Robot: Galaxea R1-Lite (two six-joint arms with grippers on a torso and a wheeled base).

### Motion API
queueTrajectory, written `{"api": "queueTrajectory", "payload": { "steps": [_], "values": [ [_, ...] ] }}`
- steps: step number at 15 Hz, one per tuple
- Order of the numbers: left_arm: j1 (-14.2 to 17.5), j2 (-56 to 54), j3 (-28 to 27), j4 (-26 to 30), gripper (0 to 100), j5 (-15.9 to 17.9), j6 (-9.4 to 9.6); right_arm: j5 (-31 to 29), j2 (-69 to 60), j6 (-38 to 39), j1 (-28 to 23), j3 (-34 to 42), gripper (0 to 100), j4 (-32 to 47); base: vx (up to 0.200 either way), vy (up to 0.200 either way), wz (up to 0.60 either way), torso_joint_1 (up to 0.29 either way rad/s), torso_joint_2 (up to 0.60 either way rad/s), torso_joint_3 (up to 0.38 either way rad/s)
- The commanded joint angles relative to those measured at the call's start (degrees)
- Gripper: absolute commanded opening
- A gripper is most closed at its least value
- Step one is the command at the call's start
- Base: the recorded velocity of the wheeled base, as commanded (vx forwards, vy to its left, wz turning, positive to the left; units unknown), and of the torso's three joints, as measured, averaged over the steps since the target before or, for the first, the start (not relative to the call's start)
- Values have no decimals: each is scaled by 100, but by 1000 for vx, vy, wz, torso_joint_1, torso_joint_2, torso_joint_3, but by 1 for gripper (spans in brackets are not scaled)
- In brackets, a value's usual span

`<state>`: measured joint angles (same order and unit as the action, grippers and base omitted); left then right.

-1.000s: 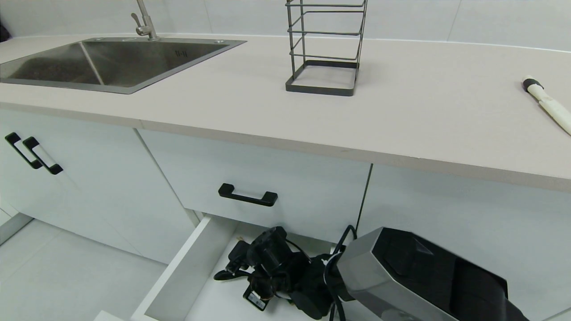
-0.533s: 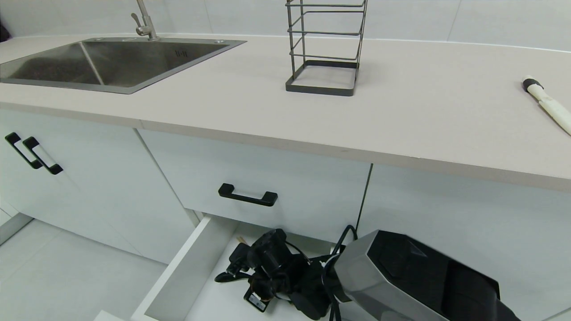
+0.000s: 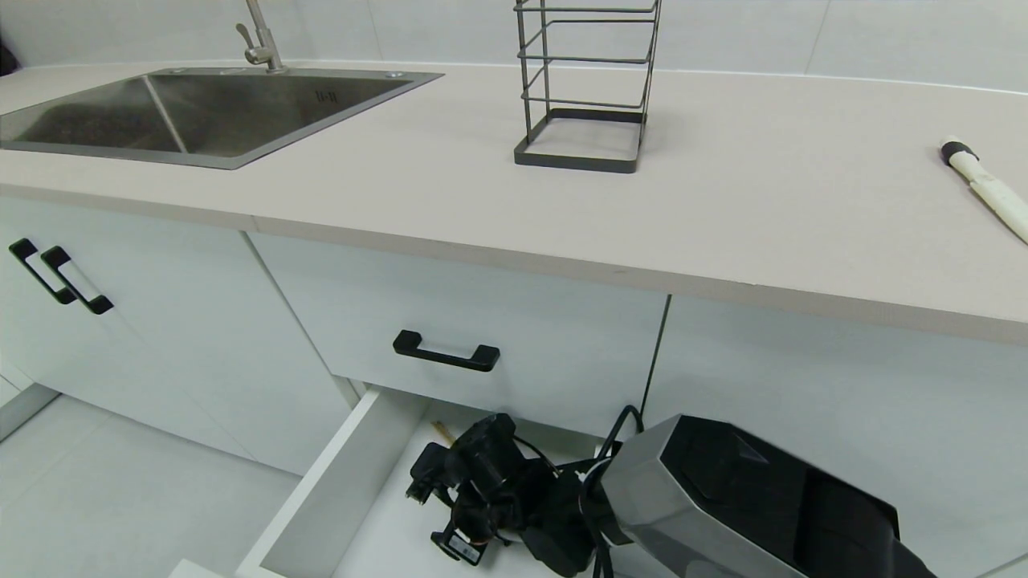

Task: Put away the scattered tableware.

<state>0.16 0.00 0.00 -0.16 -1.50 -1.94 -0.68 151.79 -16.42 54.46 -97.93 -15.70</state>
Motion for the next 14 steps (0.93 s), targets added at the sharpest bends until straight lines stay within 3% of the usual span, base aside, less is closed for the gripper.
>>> {"api": "queueTrajectory", "payload": {
  "steps": [1, 6, 9, 14],
  "values": [
    [2, 0, 0, -2, 100, 1, 0, -2, -193, -1, 83, -25, 100, -29, 0, 0, 0, 0, 0, 0],
    [2, 0, 0, -2, 100, 1, 0, -2, -1257, -19, 487, 265, 100, -12, 0, 0, 0, 0, 0, 0],
    [2, 0, 0, -2, 100, 1, 0, -2, -2136, -10, 593, 1109, 100, -47, 0, 0, 0, 0, 0, 0],
    [2, 0, 0, -2, 100, 1, -8, -2, -3225, 16, 716, 2507, 100, -820, 0, 0, 0, 0, 0, 0]
  ]
}}
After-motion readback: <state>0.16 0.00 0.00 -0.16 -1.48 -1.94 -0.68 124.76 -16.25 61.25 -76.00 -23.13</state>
